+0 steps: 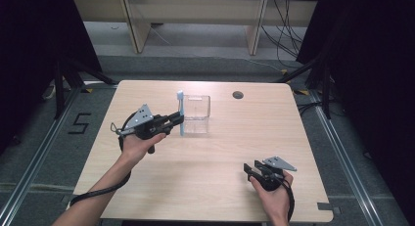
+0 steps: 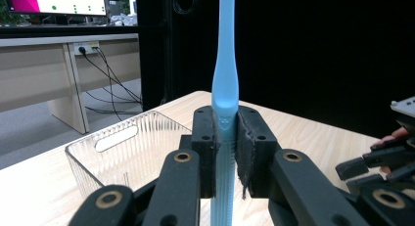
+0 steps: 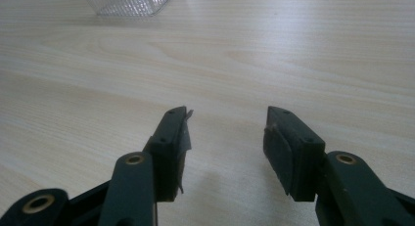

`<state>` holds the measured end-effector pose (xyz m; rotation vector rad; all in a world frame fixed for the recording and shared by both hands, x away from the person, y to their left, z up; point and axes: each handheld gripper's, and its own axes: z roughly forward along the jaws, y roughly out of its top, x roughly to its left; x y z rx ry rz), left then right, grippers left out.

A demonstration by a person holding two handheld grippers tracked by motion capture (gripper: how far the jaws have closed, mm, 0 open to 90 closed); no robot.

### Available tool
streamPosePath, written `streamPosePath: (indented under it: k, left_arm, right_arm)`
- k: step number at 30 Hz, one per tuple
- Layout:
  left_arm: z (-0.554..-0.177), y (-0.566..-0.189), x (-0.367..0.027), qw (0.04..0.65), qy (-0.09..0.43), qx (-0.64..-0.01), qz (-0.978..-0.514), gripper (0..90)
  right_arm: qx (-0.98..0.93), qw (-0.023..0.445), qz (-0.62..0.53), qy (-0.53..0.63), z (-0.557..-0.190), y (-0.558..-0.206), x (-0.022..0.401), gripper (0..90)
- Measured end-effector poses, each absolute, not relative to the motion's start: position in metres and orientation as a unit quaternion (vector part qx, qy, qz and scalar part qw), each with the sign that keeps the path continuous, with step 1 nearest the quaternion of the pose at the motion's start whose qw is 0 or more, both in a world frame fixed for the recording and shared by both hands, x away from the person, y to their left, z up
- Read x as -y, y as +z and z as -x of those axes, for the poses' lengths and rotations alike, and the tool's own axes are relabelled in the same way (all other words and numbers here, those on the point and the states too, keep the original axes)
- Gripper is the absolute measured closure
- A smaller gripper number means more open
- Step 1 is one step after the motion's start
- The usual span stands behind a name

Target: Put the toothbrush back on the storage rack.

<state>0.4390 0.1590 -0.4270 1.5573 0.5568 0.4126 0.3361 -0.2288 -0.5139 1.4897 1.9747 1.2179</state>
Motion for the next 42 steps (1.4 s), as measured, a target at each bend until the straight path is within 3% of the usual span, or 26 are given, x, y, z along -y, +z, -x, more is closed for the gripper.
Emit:
streamPosePath:
  k: [3, 5, 6, 12, 42]
  left_arm:
    - [-0.442, -0.425, -0.159, 0.664, 0.182, -0.248, -0.681, 78.4]
    - [-0.444, -0.424, -0.159, 0.666, 0.184, -0.246, -0.680, 78.4]
    - [-0.445, -0.423, -0.159, 0.667, 0.187, -0.246, -0.679, 78.4]
    - [-0.451, -0.422, -0.159, 0.671, 0.187, -0.248, -0.673, 78.4]
    - [-0.475, -0.410, -0.151, 0.686, 0.200, -0.259, -0.650, 78.4]
  right_arm:
    - [-0.704, 0.195, -0.532, 0.429, -0.336, -0.514, 0.229, 51.8]
    - [-0.688, 0.175, -0.556, 0.432, -0.333, -0.513, 0.225, 51.8]
    - [-0.704, 0.194, -0.535, 0.425, -0.335, -0.513, 0.228, 51.8]
    - [-0.695, 0.178, -0.547, 0.432, -0.334, -0.514, 0.226, 51.8]
    - [-0.700, 0.192, -0.534, 0.433, -0.335, -0.517, 0.227, 50.3]
